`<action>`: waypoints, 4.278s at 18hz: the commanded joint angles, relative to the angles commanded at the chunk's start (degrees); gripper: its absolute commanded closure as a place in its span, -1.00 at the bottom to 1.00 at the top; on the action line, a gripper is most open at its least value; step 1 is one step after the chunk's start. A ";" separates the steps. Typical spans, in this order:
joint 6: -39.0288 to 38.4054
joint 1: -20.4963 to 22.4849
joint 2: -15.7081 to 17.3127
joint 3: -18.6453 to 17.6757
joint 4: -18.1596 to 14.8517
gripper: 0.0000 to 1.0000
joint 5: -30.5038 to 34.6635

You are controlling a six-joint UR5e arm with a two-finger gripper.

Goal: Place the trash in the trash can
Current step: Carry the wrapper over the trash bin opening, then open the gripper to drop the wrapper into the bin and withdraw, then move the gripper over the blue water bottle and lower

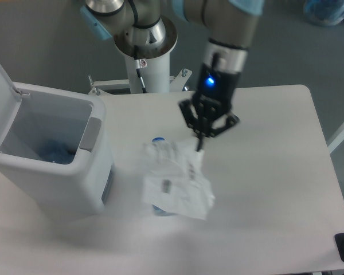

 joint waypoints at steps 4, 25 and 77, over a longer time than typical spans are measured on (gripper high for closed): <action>-2.74 -5.62 3.43 -0.26 -2.45 1.00 0.00; 4.11 -16.89 9.07 -6.94 -12.13 1.00 0.96; -25.14 -9.50 -30.57 8.34 -11.23 -1.00 30.85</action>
